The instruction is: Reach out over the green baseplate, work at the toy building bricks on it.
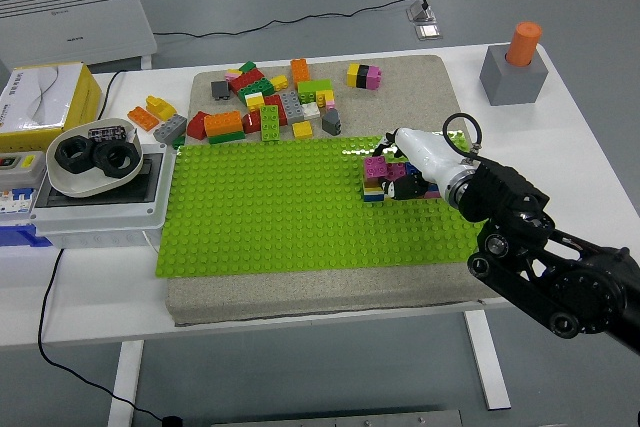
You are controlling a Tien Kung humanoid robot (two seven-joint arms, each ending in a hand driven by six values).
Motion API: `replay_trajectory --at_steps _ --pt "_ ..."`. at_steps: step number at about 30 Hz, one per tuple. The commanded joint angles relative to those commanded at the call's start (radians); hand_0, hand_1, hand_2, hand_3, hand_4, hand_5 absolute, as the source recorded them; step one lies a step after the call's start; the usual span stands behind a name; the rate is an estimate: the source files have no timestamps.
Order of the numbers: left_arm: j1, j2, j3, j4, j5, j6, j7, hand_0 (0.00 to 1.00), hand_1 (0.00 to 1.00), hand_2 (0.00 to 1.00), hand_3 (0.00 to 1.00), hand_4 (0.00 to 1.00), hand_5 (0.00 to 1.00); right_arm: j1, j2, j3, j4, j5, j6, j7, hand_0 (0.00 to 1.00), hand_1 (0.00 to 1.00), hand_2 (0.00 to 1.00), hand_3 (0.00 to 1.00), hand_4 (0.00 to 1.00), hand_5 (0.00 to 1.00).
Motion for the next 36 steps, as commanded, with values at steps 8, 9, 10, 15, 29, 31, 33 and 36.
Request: replay_trajectory --at_steps 8,9,10,15,29,31,33,36 --pt "0.002 -0.001 -0.002 0.0 0.003 0.0 0.001 0.724 0.531 0.604 0.709 0.942 0.998 -0.002 0.0 0.0 0.0 0.0 -0.001 0.001 0.729 0.727 0.812 0.656 0.686 0.12" --pt "0.002 -0.002 -0.002 0.0 0.003 0.0 0.001 0.724 0.531 0.604 0.71 0.942 0.998 -0.002 0.0 0.0 0.0 0.0 -0.001 0.001 0.73 0.727 0.812 0.656 0.692 0.125" --pt "0.002 -0.002 -0.002 0.0 0.003 0.0 0.001 0.724 0.531 0.604 0.71 0.942 0.998 -0.002 0.0 0.0 0.0 0.0 -0.001 0.001 0.73 0.727 0.812 0.656 0.692 0.125" --pt "0.003 -0.003 -0.002 0.0 0.003 0.0 0.002 0.724 0.531 0.603 0.71 0.942 0.998 -0.003 0.0 0.0 0.001 0.0 -0.001 0.002 0.729 0.727 0.812 0.656 0.695 0.126" --pt "0.005 -0.004 -0.005 0.0 0.004 0.001 0.001 0.724 0.531 0.603 0.709 0.94 0.998 -0.003 0.0 -0.001 0.0 0.0 -0.003 0.003 0.73 0.728 0.817 0.659 0.698 0.127" --pt "0.005 -0.005 -0.005 0.0 0.004 0.002 0.001 0.724 0.531 0.603 0.709 0.94 0.998 -0.003 0.0 -0.001 0.0 0.001 -0.004 0.003 0.73 0.728 0.817 0.659 0.698 0.127" --pt "0.005 -0.005 -0.005 0.0 0.004 0.002 0.001 0.724 0.531 0.602 0.709 0.941 0.998 -0.003 0.0 -0.001 -0.001 0.001 -0.004 0.003 0.73 0.729 0.817 0.659 0.698 0.126" --pt "0.005 -0.005 -0.005 0.0 0.004 0.002 0.001 0.724 0.531 0.602 0.709 0.941 0.998 -0.002 0.0 -0.001 -0.001 0.001 -0.004 0.003 0.73 0.729 0.817 0.659 0.698 0.126"
